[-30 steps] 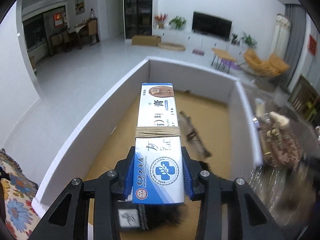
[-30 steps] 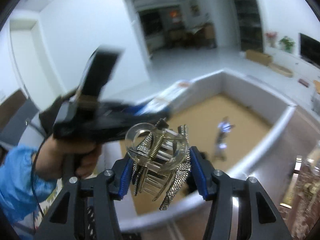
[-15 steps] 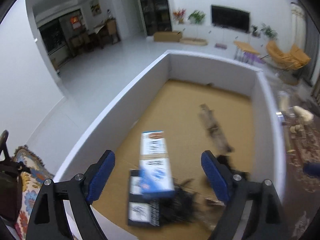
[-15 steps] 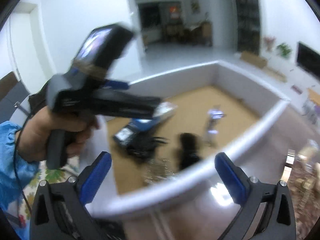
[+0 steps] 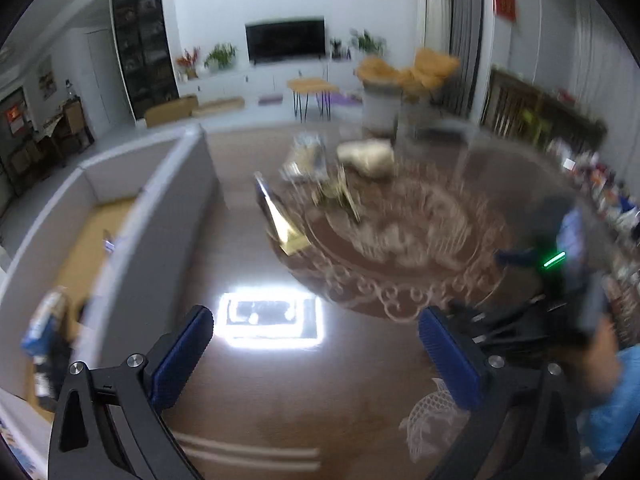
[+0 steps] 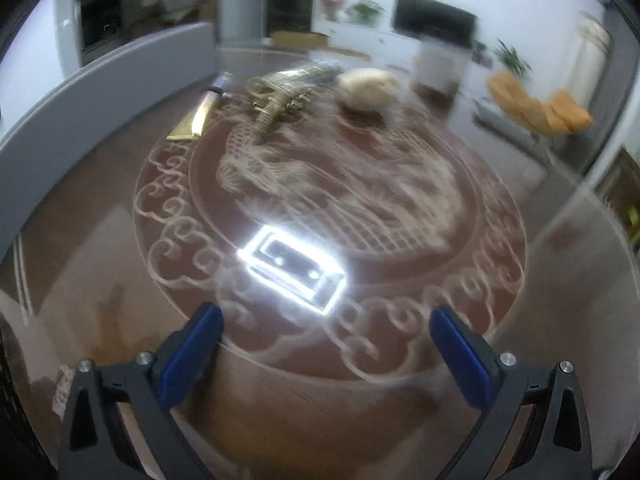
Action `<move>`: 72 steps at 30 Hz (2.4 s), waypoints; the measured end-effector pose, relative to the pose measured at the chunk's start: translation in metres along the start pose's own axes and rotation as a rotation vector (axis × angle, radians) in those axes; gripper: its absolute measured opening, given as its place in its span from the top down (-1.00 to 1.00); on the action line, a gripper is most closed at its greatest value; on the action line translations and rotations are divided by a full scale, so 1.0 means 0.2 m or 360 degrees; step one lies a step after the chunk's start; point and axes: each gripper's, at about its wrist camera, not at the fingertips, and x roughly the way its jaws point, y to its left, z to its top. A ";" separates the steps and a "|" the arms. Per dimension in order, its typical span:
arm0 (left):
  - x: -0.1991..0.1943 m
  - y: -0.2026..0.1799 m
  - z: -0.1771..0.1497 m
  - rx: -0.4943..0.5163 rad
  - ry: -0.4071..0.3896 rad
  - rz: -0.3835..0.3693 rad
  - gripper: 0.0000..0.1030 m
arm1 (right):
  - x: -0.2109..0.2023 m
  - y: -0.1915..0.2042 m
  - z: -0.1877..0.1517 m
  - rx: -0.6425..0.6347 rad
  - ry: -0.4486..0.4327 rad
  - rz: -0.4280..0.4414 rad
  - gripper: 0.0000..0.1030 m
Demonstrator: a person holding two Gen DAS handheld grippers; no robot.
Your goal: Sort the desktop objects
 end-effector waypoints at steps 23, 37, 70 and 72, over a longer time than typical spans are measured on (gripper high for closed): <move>0.51 -0.05 -0.12 -0.0201 0.0159 0.0070 -1.00 | 0.02 -0.07 -0.01 0.0113 0.0026 0.0010 -1.00; 0.51 -0.05 -0.12 -0.0202 0.0160 0.0071 -1.00 | 0.02 -0.07 -0.01 0.0114 0.0026 0.0010 -1.00; 0.55 0.01 -0.04 -0.0142 0.0152 0.0027 -1.00 | 0.02 -0.07 -0.01 0.0116 0.0025 0.0010 -1.00; 0.55 0.01 -0.04 -0.0142 0.0152 0.0027 -1.00 | 0.02 -0.07 -0.01 0.0116 0.0025 0.0010 -1.00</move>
